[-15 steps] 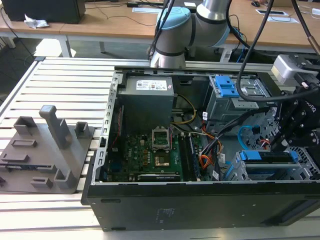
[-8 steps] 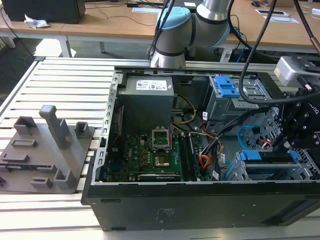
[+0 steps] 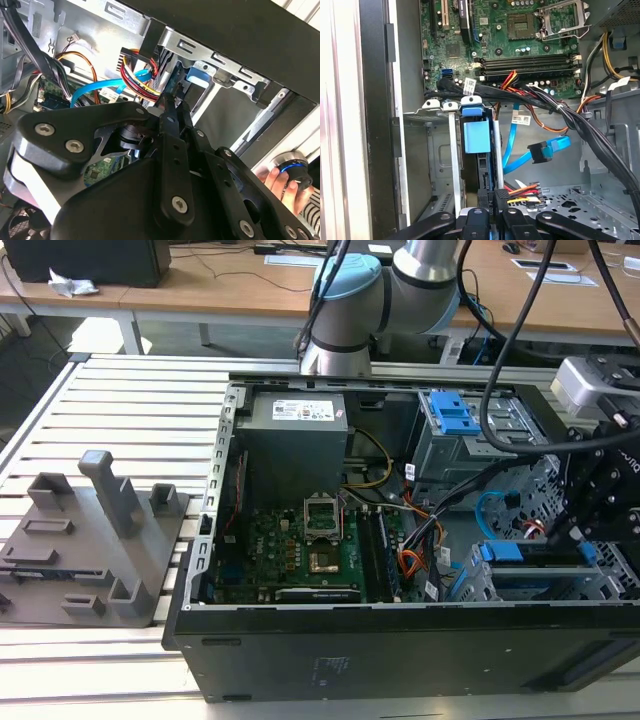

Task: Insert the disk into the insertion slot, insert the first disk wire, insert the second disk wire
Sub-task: 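Insert the first disk wire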

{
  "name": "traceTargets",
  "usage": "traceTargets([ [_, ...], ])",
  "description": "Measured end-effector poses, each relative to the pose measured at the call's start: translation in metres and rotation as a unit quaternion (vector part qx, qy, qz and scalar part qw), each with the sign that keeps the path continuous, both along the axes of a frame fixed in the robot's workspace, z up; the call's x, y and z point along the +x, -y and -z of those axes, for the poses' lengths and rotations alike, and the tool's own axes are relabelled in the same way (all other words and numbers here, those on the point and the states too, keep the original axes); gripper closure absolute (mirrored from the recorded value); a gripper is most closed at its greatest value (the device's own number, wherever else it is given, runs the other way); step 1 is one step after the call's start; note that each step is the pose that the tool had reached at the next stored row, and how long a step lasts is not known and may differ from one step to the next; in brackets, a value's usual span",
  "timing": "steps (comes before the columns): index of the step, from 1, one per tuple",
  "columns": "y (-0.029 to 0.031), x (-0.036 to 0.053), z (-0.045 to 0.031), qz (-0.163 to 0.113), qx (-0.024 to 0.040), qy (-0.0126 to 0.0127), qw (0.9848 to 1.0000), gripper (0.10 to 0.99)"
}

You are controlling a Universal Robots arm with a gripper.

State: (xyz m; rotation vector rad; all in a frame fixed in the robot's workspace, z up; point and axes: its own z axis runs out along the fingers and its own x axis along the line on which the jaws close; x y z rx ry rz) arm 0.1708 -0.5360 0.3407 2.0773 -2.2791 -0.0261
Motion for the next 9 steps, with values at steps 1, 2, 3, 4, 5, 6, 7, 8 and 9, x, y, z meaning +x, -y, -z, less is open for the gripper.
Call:
traceTargets([
  [1,0.0007,0.0001,0.0005,0.0,0.0001,0.0,1.0,0.918],
  [2,0.0009,0.0002,0.0006,0.0,0.0001,0.0,1.0,0.918],
  [3,0.001,0.0006,0.0008,0.0,0.0001,0.0,1.0,0.918],
  [4,0.0011,0.0015,0.0008,0.0,0.0001,-0.0001,1.0,0.918],
  [5,0.0011,0.0018,0.0009,0.0,0.0001,0.0,1.0,0.918],
  [6,0.0012,0.0019,0.0017,0.0,0.0001,0.0001,1.0,0.918],
  [7,0.0012,0.002,0.0021,0.0,-0.0001,0.0001,1.0,0.918],
  [8,0.0012,0.002,0.0024,0.0,0.0,0.0,1.0,0.918],
  [9,0.0012,0.002,0.0027,0.0,0.0,0.0,1.0,0.918],
])
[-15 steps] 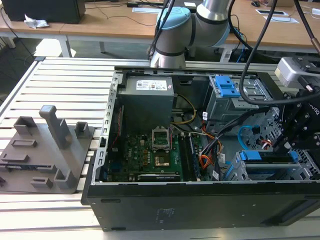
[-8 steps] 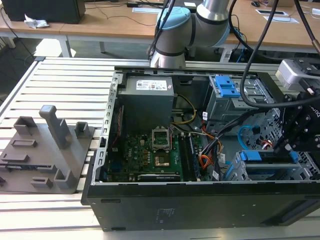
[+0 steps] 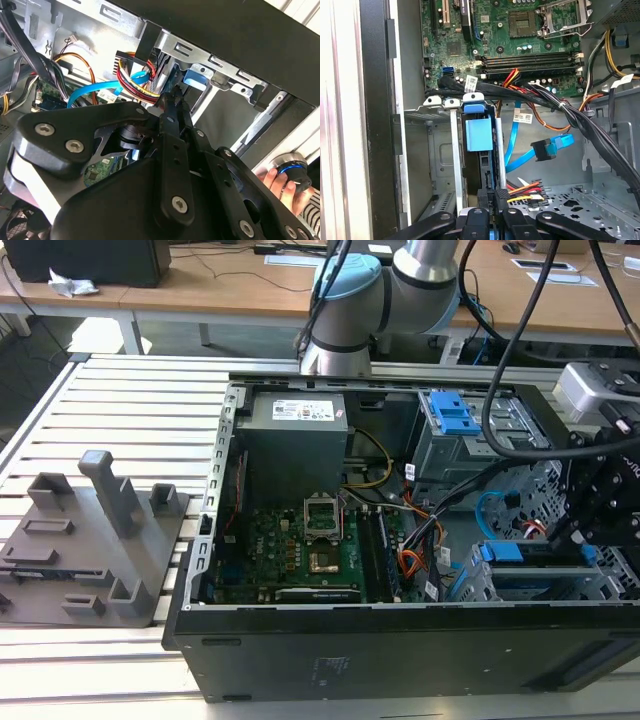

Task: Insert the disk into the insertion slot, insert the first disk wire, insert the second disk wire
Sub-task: 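Insert the first disk wire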

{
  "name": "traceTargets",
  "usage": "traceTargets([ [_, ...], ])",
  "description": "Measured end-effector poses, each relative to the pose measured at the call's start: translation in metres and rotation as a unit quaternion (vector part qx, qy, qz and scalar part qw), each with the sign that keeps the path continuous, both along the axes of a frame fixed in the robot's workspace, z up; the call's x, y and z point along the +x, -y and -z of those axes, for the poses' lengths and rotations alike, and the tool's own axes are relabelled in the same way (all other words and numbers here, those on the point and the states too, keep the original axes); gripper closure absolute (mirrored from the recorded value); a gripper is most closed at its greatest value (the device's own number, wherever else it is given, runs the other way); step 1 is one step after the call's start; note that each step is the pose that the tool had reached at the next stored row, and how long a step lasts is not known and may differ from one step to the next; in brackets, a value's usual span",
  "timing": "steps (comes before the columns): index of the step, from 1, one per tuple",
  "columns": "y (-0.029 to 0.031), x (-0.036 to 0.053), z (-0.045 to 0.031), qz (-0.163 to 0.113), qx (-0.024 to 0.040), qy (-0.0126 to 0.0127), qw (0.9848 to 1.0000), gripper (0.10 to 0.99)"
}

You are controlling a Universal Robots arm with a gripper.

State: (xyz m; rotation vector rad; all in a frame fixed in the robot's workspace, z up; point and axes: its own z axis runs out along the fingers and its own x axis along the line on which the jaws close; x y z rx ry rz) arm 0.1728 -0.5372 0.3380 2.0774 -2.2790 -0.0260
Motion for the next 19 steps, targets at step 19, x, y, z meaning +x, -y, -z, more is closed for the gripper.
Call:
traceTargets([
  [19,-0.0003,-0.0001,-0.0344,0.0,0.0001,0.0,1.0,0.98],
])
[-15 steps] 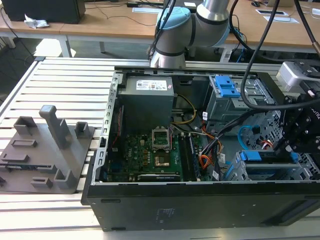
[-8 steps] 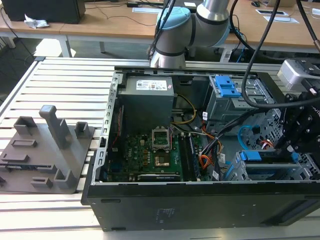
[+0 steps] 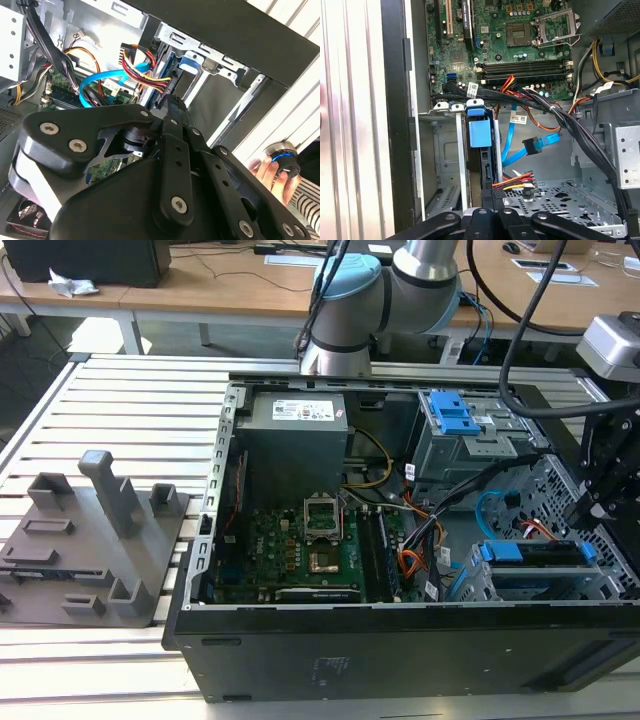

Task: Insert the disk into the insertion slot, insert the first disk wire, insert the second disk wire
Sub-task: 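Insert the first disk wire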

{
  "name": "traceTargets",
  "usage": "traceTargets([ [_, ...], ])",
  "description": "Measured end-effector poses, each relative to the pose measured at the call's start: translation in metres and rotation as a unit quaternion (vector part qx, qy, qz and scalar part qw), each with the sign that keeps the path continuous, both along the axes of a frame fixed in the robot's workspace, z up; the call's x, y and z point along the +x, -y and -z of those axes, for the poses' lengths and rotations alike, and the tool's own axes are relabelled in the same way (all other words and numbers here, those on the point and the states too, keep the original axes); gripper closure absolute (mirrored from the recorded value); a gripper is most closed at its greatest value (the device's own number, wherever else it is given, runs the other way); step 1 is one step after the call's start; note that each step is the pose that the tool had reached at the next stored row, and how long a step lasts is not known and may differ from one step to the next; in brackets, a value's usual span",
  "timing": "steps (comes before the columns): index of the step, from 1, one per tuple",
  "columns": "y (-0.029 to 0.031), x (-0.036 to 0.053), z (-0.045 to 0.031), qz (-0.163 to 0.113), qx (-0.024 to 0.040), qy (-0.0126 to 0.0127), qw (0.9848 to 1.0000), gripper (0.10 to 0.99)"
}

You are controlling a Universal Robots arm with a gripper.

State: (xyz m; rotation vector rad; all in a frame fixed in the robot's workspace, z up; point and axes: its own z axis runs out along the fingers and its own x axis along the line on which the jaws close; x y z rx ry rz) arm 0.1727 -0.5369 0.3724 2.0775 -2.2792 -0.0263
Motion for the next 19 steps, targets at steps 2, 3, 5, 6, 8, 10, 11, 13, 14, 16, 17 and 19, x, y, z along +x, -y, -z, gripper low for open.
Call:
traceTargets([
  [2,0.0,0.0,0.0,0.0,0.0,0.0,1.0,0.98],
  [3,0.0,-0.0001,0.0,0.0,0.0,0.0,1.0,0.98],
  [5,0.0001,-0.0012,-0.0001,0.0,-0.0001,0.0,1.0,0.98],
  [6,0.0001,-0.0031,-0.0001,0.0,-0.0001,0.0,1.0,0.98],
  [8,0.0,-0.0105,-0.0001,0.0,-0.0001,0.0,1.0,0.98],
  [10,0.0001,-0.0186,0.0,0.0,0.0,0.0,1.0,0.98],
  [11,0.0,-0.0242,0.0,0.0,0.0,0.0,1.0,0.98],
  [13,0.0,-0.0319,0.0,0.0,0.0,0.0,1.0,0.98],
  [14,0.0,-0.0341,0.0,0.0,0.0,0.0,1.0,0.98],
  [16,0.0,-0.0378,0.0,0.0,0.0,0.0,1.0,0.98],
  [17,0.0001,-0.0392,0.0,0.0,0.0,0.0,1.0,0.98],
  [19,0.0001,-0.0394,0.0,0.0,0.0,0.0,1.0,0.98],
])
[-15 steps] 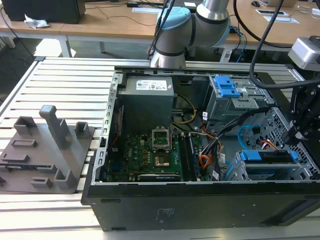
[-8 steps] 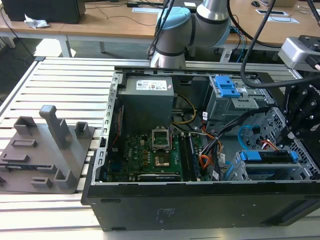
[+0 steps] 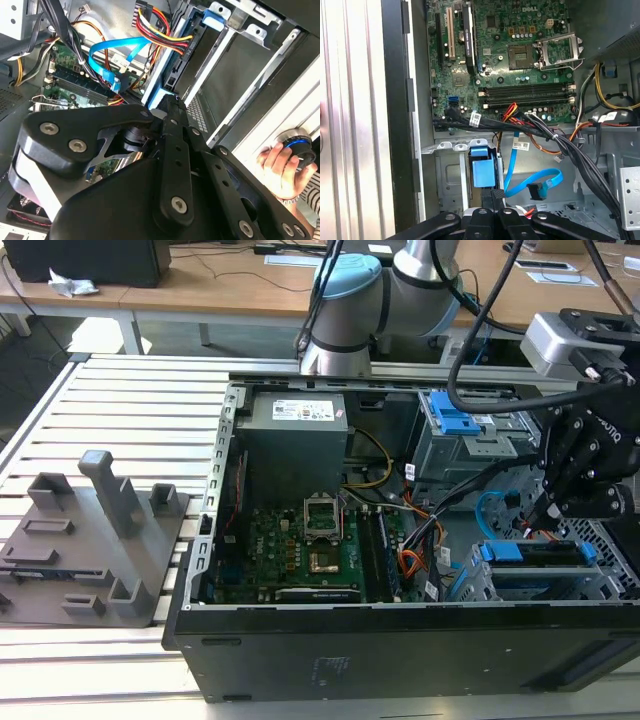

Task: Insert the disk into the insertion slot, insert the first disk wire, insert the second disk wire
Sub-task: 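Insert the first disk wire, then insert the second disk wire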

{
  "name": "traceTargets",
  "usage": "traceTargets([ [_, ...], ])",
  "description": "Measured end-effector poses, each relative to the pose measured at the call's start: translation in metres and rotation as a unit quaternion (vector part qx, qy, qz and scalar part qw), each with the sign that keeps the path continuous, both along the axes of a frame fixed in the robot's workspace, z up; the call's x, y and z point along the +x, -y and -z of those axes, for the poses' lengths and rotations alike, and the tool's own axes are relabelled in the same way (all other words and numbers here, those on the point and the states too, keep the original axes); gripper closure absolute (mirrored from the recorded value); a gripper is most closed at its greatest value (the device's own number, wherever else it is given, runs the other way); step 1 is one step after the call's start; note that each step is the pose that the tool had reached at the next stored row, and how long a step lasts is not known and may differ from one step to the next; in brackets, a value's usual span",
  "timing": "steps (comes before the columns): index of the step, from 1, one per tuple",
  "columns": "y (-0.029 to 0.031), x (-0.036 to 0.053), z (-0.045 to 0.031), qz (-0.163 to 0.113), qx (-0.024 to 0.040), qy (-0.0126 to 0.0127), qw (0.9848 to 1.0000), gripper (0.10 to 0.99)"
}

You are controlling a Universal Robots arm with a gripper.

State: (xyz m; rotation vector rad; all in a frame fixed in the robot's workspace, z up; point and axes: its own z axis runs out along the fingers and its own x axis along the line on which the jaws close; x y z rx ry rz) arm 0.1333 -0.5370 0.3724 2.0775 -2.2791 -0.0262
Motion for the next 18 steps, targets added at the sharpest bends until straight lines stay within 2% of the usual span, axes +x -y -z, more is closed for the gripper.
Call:
traceTargets([
  [18,-0.0001,-0.0006,0.0,0.0,0.0,0.0,1.0,0.98],
])
